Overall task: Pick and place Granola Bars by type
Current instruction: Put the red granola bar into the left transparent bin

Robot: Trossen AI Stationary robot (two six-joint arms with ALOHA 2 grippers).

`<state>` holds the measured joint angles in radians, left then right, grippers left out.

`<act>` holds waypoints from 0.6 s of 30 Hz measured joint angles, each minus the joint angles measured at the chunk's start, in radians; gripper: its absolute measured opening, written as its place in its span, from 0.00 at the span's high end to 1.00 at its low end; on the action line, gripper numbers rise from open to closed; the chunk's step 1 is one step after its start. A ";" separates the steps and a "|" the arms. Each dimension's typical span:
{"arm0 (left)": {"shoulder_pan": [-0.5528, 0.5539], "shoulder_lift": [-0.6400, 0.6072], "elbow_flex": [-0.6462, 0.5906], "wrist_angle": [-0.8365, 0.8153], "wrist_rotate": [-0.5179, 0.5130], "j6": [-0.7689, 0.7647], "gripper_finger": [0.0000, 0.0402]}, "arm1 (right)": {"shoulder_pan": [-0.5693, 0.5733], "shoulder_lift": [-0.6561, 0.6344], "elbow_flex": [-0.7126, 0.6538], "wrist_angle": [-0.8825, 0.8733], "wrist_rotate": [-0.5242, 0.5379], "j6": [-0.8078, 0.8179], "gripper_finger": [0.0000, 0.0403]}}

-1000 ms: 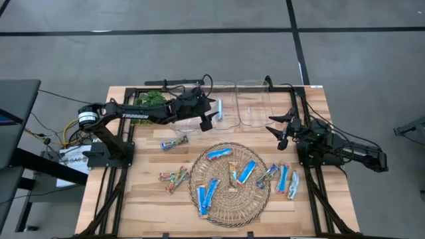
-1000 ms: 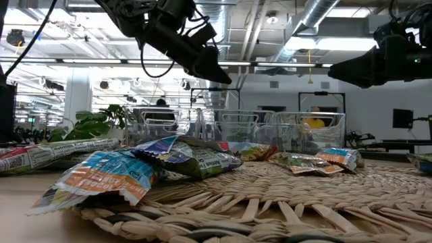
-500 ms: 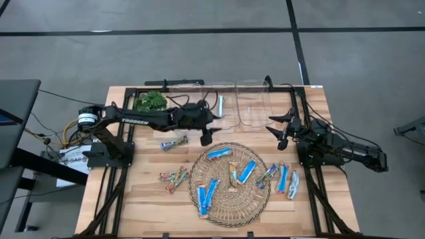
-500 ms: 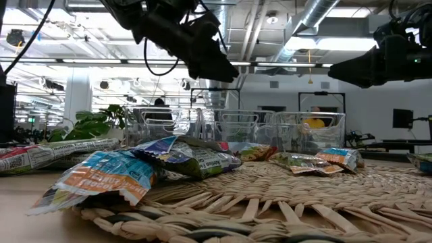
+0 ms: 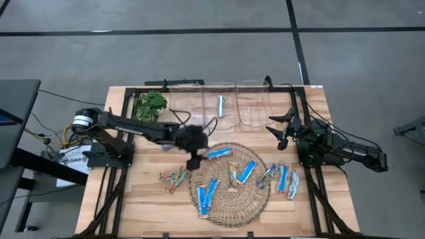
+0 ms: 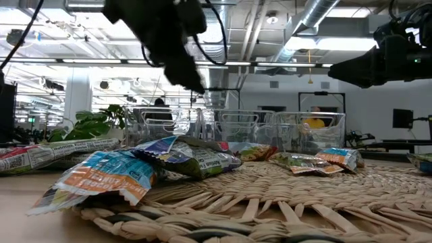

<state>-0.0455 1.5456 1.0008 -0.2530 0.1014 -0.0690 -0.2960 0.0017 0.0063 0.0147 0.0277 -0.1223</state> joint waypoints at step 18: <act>-0.235 -0.011 0.000 -0.503 0.030 -0.483 0.43 | 0.000 0.000 0.000 0.000 0.000 0.000 0.47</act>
<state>-0.2809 1.5349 1.0005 -0.7562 0.1318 -0.5516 -0.2962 0.0019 0.0063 0.0147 0.0277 -0.1223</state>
